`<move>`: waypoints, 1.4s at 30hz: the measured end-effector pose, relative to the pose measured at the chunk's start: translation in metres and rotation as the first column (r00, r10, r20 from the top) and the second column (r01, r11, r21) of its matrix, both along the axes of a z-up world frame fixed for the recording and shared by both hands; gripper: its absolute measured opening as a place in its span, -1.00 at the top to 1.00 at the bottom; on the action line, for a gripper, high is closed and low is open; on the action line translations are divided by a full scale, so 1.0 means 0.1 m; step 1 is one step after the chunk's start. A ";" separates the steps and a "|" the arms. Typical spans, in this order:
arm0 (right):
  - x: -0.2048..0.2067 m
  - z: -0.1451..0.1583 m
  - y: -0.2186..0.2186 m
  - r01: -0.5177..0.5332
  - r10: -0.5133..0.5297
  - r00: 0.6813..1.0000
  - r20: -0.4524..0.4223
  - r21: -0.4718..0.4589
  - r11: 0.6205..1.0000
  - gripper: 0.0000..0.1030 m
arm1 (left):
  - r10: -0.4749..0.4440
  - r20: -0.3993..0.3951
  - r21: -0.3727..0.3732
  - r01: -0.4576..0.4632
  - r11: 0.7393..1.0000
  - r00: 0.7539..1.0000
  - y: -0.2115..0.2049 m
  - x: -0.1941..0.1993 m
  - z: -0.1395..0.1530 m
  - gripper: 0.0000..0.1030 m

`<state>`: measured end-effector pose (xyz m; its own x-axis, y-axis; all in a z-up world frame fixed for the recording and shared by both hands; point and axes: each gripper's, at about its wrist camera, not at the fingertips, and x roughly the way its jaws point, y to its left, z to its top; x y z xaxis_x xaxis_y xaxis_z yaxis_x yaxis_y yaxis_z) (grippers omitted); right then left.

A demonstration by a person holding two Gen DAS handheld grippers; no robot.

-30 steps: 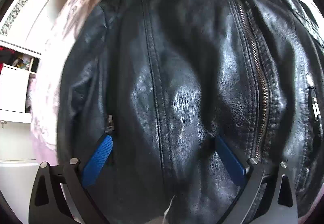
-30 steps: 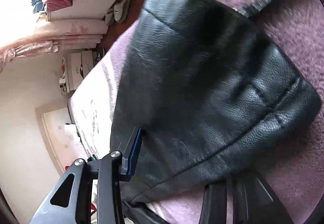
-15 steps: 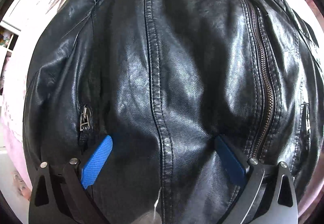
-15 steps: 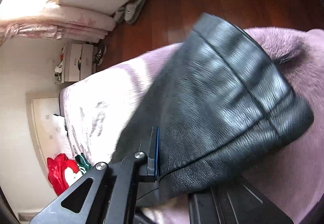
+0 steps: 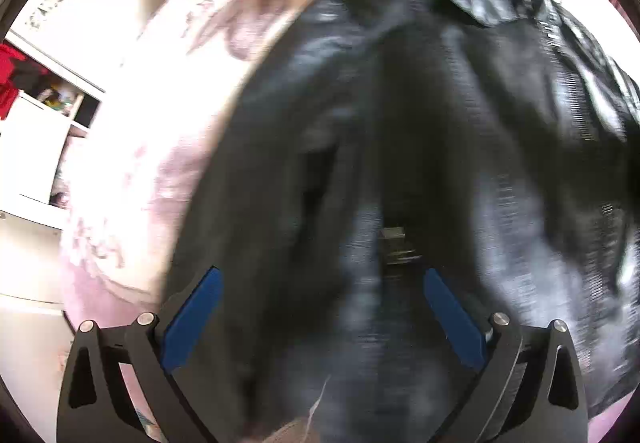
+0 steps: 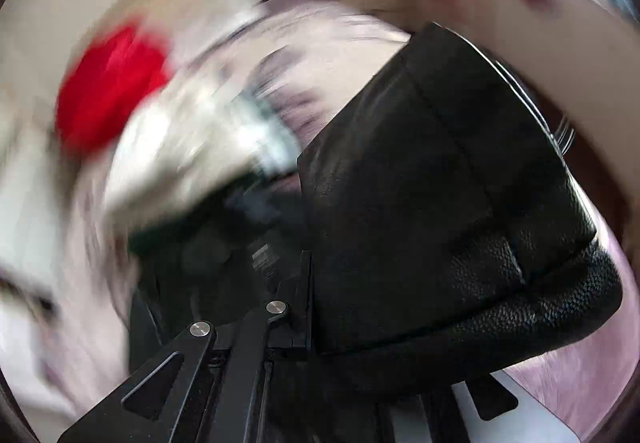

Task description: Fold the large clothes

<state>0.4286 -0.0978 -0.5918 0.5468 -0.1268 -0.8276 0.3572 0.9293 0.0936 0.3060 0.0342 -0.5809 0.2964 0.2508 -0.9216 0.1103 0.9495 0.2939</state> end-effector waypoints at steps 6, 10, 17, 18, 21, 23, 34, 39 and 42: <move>0.50 -1.03 2.00 -0.445 0.382 0.882 -0.278 -0.219 0.868 0.91 | 0.115 -0.060 -0.054 -0.119 0.991 0.992 0.85 0.03 -0.11 -1.00; 0.53 -1.25 2.35 -0.523 0.451 0.815 -0.364 -0.125 0.843 0.54 | 0.170 -0.077 -0.088 -0.177 0.980 0.982 1.28 0.00 -0.03 -1.00; 0.08 -0.58 1.48 -0.304 0.432 0.872 -0.229 0.438 0.846 -0.39 | 0.314 -0.137 -0.154 -0.333 0.930 0.939 1.94 -0.26 0.12 -1.00; 0.03 -0.54 1.29 -0.262 0.399 0.886 -0.236 0.455 0.851 -0.40 | 0.348 -0.154 -0.162 -0.371 0.914 0.925 2.03 -0.33 0.13 -1.00; -0.38 -0.70 0.55 -0.076 0.251 0.913 -0.320 0.473 0.878 -0.41 | 0.437 -0.207 -0.174 -0.472 0.864 0.875 2.16 -0.61 0.13 -1.00; -0.53 -0.95 0.09 0.026 0.167 0.905 -0.392 0.441 0.897 -0.41 | 0.484 -0.237 -0.176 -0.527 0.831 0.842 2.19 -0.81 0.09 -1.00; -0.82 -1.26 -0.37 -0.072 0.150 0.851 -0.503 0.171 0.983 -0.02 | 0.718 -0.540 -0.351 -0.893 0.283 0.440 2.49 -1.70 -0.63 -1.00; -0.96 -1.17 0.13 -0.148 0.277 0.826 -0.491 0.285 0.947 -0.16 | 0.814 -0.549 -0.471 -0.874 -0.118 0.186 2.92 -1.94 -0.86 -0.63; -1.02 -1.21 0.43 -0.145 0.288 0.816 -0.501 0.304 0.941 -0.16 | 0.886 -0.456 -0.492 -0.853 -0.175 0.082 3.26 -2.01 -0.79 0.49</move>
<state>0.3267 -0.0545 -0.7130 0.0015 0.1834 -0.9830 0.2090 0.9613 0.1796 0.1051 0.3601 -0.6603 0.2859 -0.1766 -0.9419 -0.9522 0.0581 -0.2999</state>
